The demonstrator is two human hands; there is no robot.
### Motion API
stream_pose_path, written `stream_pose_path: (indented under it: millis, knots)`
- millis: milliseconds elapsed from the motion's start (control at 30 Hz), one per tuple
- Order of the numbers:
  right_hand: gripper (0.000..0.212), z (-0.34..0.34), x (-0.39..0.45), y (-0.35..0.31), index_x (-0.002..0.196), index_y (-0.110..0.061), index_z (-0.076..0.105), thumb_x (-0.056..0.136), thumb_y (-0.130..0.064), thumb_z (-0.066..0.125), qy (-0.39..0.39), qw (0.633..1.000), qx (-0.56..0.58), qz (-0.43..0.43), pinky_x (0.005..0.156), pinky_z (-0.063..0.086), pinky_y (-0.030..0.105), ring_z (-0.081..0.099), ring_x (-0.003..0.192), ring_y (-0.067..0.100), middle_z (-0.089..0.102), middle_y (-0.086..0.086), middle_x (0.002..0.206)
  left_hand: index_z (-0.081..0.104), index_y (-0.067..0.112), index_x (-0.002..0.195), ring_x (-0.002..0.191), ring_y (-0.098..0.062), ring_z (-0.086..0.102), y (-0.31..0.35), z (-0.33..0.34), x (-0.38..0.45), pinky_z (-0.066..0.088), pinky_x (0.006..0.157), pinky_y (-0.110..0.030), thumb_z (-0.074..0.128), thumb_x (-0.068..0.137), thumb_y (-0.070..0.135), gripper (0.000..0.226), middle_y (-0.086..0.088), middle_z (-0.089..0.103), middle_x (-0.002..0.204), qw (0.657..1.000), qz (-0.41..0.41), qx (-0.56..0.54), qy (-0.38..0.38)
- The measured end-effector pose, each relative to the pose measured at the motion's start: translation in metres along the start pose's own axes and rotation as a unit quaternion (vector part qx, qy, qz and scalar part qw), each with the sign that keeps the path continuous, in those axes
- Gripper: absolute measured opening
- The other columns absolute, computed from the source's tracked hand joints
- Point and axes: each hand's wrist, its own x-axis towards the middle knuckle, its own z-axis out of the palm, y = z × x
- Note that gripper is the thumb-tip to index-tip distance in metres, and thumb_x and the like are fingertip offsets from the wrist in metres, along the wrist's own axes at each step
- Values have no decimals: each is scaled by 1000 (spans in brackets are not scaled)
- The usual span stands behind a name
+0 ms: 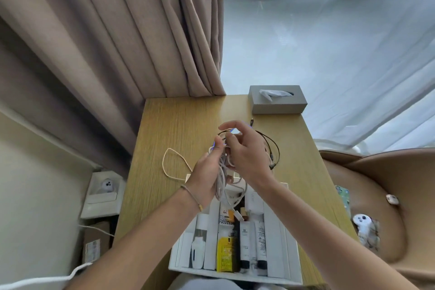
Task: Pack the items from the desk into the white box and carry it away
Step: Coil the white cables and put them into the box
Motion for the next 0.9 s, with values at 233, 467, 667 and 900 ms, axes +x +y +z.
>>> stream_pose_path:
  millis: [233,467,667,900]
  knots:
    - [26,-16,-3,23,102,-24,72,88,-5,61,-33,998,-52,9,50,47,25,56,49,7,58,-11,61,62,10,100,58,-6,64,-19,0,-5,48,48,-17,50,100,33,26,5,67,68,996,22,8,-85]
    - [25,-51,-11,49,102,-19,75,88,-2,62,-42,991,18,127,80,45,33,57,77,13,66,6,83,66,14,78,59,-18,56,-63,-14,4,49,59,-31,72,90,27,18,-4,59,67,989,-50,141,-19]
    - [27,-75,-34,65,96,-19,75,88,3,60,-31,985,39,163,60,44,11,56,66,4,69,0,79,61,14,72,59,-20,51,-125,-18,7,44,61,-29,65,93,28,25,-6,54,65,959,-93,269,-13]
    - [25,-89,-58,78,98,-11,74,91,5,57,-37,981,26,189,60,45,10,57,63,0,70,0,77,56,16,67,61,-20,46,-180,-9,21,39,60,-31,60,88,21,22,-6,52,65,940,-157,299,41]
